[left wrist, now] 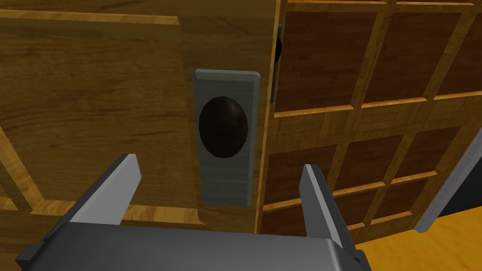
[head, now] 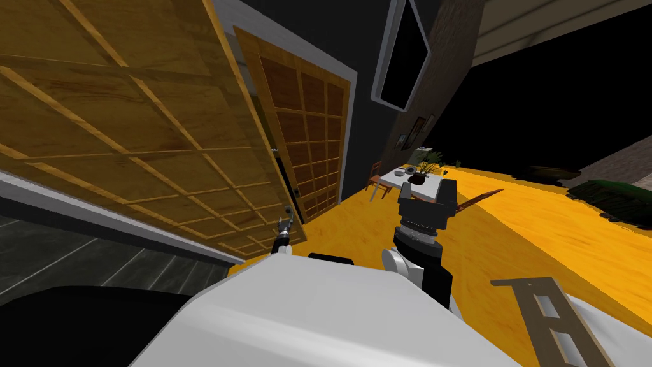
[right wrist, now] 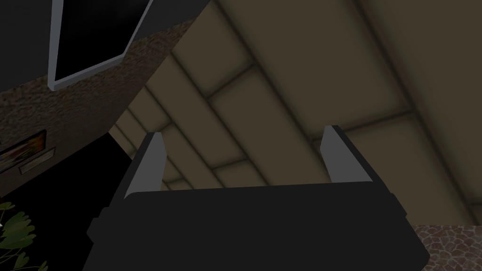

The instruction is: Pull the door open

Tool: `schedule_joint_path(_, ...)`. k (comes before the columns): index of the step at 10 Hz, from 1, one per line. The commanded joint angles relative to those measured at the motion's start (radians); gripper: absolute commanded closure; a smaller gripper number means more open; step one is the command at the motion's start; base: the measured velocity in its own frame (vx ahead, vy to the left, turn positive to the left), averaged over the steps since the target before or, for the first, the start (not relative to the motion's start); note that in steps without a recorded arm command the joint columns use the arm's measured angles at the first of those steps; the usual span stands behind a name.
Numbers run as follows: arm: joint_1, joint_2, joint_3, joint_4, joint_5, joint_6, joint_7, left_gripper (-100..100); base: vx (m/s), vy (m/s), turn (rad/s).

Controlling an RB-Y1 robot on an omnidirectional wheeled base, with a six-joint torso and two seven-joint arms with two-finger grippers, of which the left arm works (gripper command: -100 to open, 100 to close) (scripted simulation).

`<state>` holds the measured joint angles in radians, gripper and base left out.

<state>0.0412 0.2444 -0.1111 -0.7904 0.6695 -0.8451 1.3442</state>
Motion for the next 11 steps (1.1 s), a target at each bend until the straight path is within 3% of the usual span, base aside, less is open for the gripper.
schedule_joint_path(1,-0.025,0.013,-0.005,0.05,-0.002,-0.028,0.034,-100,0.123,0.033,-0.019)
schedule_joint_path(2,-0.025,0.013,-0.005,0.065,-0.002,-0.028,0.034,-100,0.063,0.006,0.007)
schedule_joint_path(3,-0.015,0.034,-0.001,0.072,0.003,-0.035,0.058,-100,0.118,0.008,-0.097)
schedule_joint_path(5,-0.003,0.061,0.003,0.081,0.009,-0.044,0.087,-100,0.198,0.019,-0.096)
schedule_joint_path(6,-0.005,0.054,0.002,0.076,0.007,-0.038,0.076,-100,0.098,0.012,-0.014)
schedule_joint_path(7,-0.005,0.054,0.002,0.076,0.007,-0.038,0.076,100,-0.021,0.0,0.032)
schedule_joint_path(11,-0.005,0.054,0.002,0.076,0.007,-0.038,0.076,100,-0.02,-0.002,-0.007)
